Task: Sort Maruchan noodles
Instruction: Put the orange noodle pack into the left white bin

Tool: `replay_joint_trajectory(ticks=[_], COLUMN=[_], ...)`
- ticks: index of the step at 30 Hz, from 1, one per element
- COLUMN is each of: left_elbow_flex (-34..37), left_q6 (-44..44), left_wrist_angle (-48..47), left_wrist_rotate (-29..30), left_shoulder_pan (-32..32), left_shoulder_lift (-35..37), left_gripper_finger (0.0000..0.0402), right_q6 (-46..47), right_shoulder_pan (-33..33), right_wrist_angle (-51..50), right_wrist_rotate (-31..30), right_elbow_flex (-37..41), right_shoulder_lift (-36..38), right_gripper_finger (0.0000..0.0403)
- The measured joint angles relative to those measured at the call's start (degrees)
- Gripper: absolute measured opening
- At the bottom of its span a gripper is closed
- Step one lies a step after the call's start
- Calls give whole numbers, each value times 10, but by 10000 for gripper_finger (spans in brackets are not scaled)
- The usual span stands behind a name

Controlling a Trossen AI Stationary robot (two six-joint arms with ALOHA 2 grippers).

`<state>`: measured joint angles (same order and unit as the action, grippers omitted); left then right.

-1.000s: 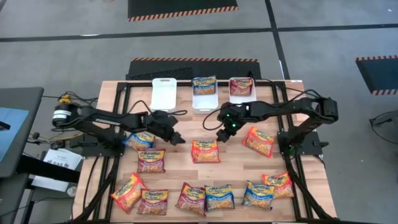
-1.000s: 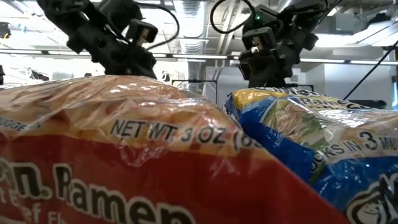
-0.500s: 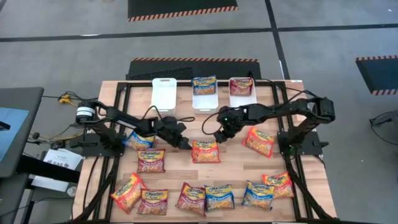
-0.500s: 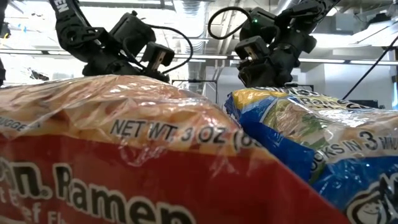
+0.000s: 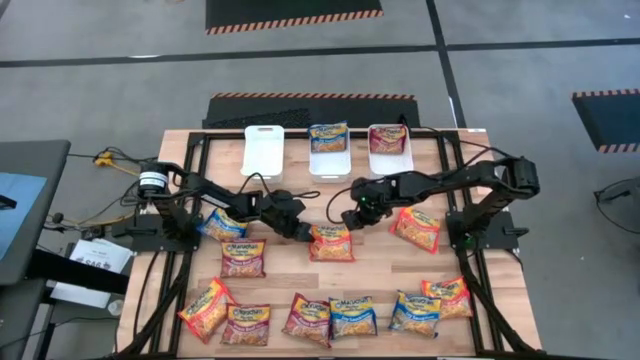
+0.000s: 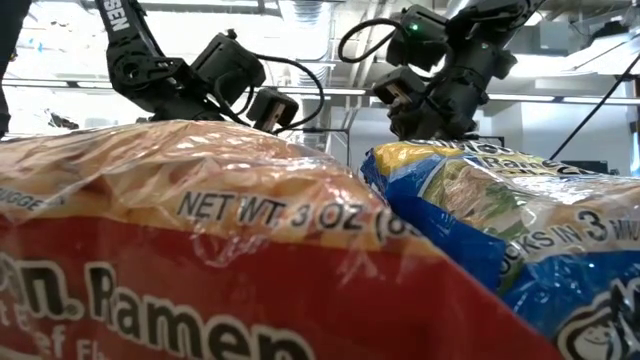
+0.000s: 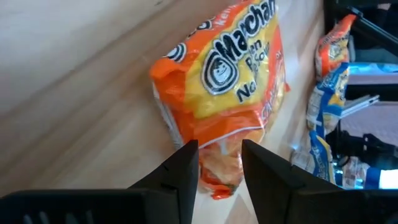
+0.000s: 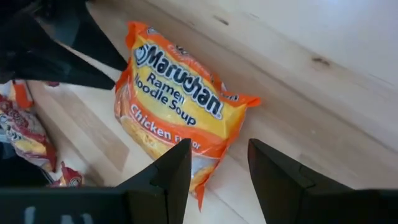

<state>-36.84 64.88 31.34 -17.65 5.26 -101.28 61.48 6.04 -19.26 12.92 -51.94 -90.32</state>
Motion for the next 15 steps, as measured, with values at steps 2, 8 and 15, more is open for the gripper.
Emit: replay_joint_trajectory(ticks=[2,8,15], left_elbow_flex=[-1,-1,0], left_q6=[7,10,10], left_wrist_angle=[-10,-19,-20], left_wrist_rotate=[10,19,25], left_shoulder_pan=[0,0,0], left_shoulder_lift=[0,0,0], left_gripper_finger=[113,113,113], right_q6=[17,65,110], right_shoulder_pan=[-8,-31,-52], right_wrist_angle=[-1,0,-2], right_wrist_rotate=[-14,-38,-89], right_elbow_flex=[0,0,0], right_shoulder_lift=[0,0,0], right_gripper_finger=[183,183,183])
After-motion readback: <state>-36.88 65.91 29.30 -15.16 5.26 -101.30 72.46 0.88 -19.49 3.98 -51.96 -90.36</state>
